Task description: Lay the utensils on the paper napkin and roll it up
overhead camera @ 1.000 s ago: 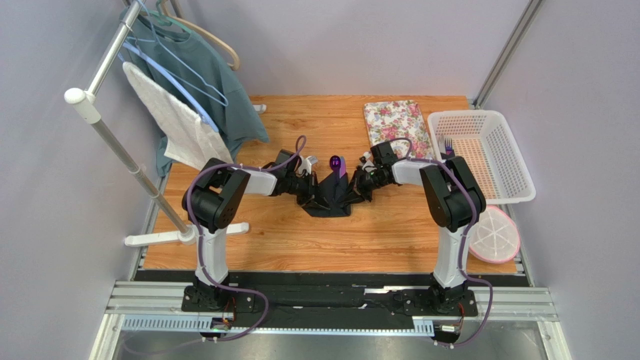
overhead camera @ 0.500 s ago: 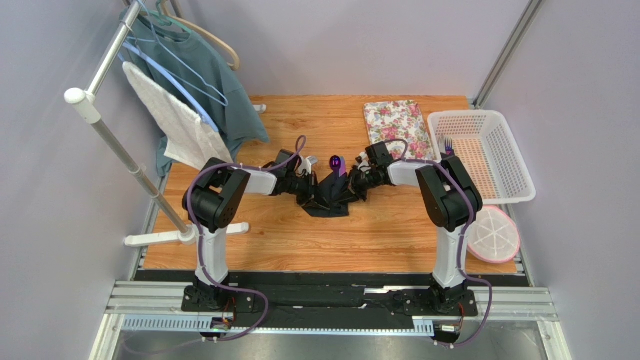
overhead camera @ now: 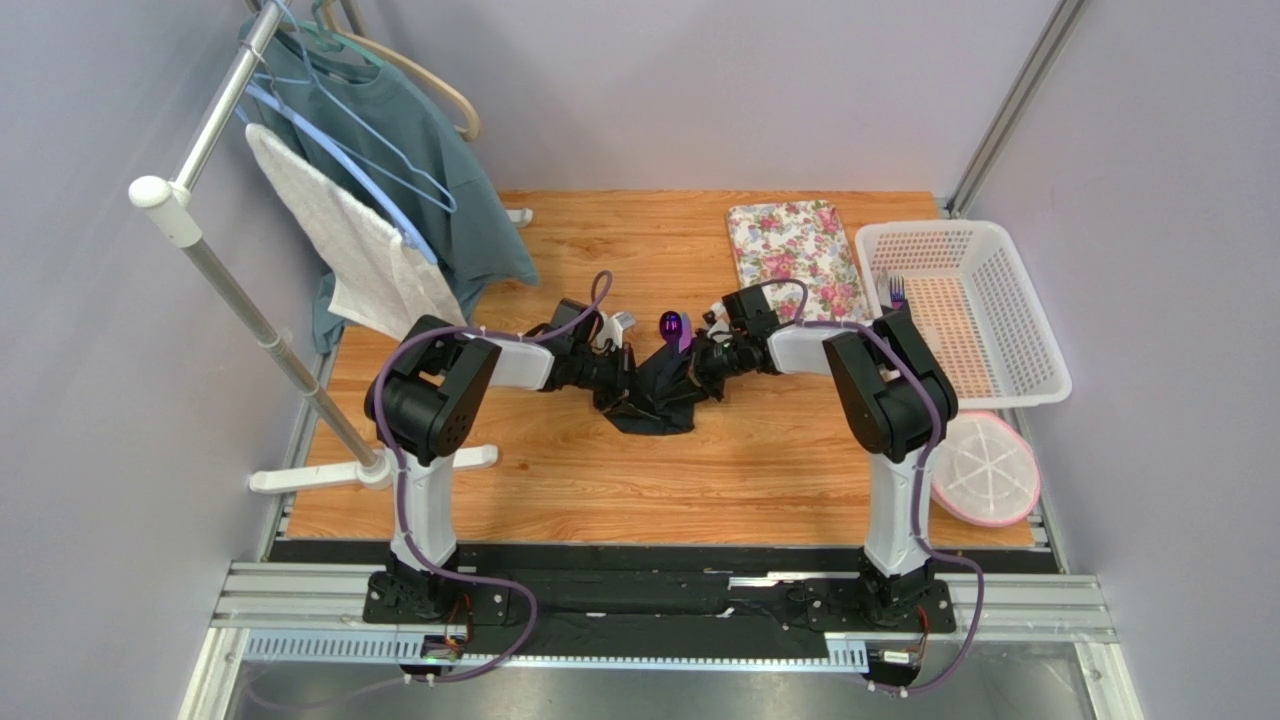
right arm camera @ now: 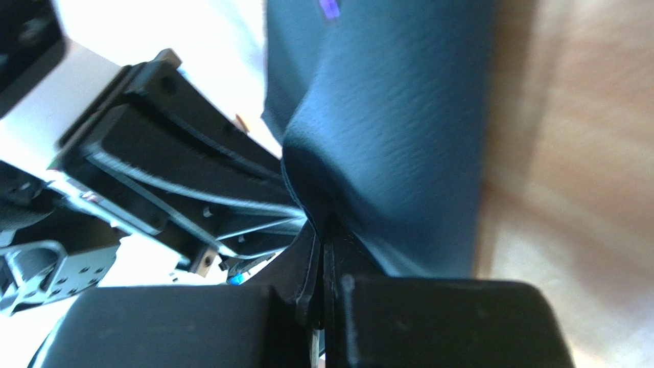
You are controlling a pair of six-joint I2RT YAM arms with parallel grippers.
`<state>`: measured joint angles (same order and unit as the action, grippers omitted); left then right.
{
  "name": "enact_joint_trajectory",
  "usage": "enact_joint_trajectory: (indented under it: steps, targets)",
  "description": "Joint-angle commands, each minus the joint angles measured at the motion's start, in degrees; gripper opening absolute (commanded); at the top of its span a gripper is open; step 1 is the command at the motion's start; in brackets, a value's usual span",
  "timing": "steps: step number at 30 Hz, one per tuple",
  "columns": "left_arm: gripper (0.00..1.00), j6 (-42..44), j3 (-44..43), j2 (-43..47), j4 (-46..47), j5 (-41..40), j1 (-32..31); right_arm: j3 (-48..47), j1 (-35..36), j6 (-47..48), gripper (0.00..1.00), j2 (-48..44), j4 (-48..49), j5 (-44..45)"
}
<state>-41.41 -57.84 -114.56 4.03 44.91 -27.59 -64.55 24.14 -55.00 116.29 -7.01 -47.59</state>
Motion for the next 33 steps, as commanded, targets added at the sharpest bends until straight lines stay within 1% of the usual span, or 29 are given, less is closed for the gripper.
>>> enact_joint_trajectory:
  steps: [1, 2, 4, 5, 6, 7, 8, 9, 13, 14, 15, 17, 20, 22, 25, 26, 29, 33]
  targets:
    - [0.00, 1.7, -1.1, 0.3, 0.3, -0.4, 0.3, -0.6, 0.4, 1.4, 0.04, 2.2, 0.4, 0.7]
    - [0.00, 1.5, -0.5, 0.7, 0.8, -0.2, 0.3, -0.6, 0.4, 1.5, 0.11, 2.4, 0.4, 0.7]
    - [0.02, 1.4, 0.4, 3.0, 2.8, 0.7, 0.5, -0.5, 0.3, 1.7, 0.17, 3.0, 0.2, 0.7]
    - [0.04, 1.2, 1.3, 3.9, 3.4, 1.1, 0.7, -0.6, 0.3, 1.9, 0.23, 3.2, 0.2, 0.7]
    - [0.08, 0.9, 1.9, 4.9, 4.9, 1.8, 1.3, -0.6, 0.3, 2.1, 0.26, 3.3, 0.0, 0.7]
    - [0.09, 0.9, 2.5, 6.8, 5.3, 2.2, 1.8, -0.7, 0.3, 2.4, 0.31, 3.3, -0.2, 0.7]
    - [0.10, 1.0, 3.6, 7.9, 5.5, 2.4, 2.1, -0.8, 0.3, 2.7, 0.41, 3.4, -0.3, 0.9]
    - [0.14, 1.5, 4.1, 9.1, 5.7, 2.8, 2.9, -0.9, 0.3, 2.8, 0.45, 3.4, -0.6, 1.0]
    - [0.18, 3.4, 6.0, 15.6, 3.8, 2.8, 4.7, -1.0, 0.4, 2.9, 0.57, 3.4, -0.6, 1.0]
    - [0.20, 3.8, 6.2, 16.4, 3.2, 2.7, 5.2, -1.0, 0.3, 2.9, 0.65, 3.4, -0.6, 1.1]
    - [0.24, 4.5, 6.2, 17.2, 1.9, 2.3, 6.0, -0.9, 0.4, 2.9, 0.69, 3.4, -0.6, 1.2]
    - [0.27, 4.5, 6.2, 18.6, 1.3, 2.2, 6.6, -0.9, 0.5, 2.5, 0.77, 3.5, -0.6, 1.1]
    - [0.29, 3.3, 6.1, 19.0, 1.7, 2.0, 7.8, -0.9, 0.6, 2.2, 0.79, 3.6, -0.3, 1.0]
    - [0.29, 3.1, 5.5, 18.3, 1.9, 1.5, 8.3, -0.8, 0.6, 1.9, 0.76, 3.7, -0.2, 1.2]
    - [0.27, 5.3, 2.0, 16.3, -1.5, -0.1, 8.3, -0.7, 0.6, 1.7, 0.72, 3.7, -0.3, 1.6]
    - [0.24, 5.6, 0.7, 15.9, -2.2, -0.2, 8.3, -0.7, 0.6, 1.6, 0.63, 3.8, -0.3, 1.8]
    - [0.21, 6.1, -0.3, 14.5, -2.5, -0.5, 8.0, -0.7, 0.6, 1.3, 0.51, 4.2, -0.5, 2.2]
    - [0.18, 6.6, -1.8, 12.8, -3.8, -1.0, 6.8, -0.9, 0.7, 1.1, 0.41, 4.6, -0.8, 2.4]
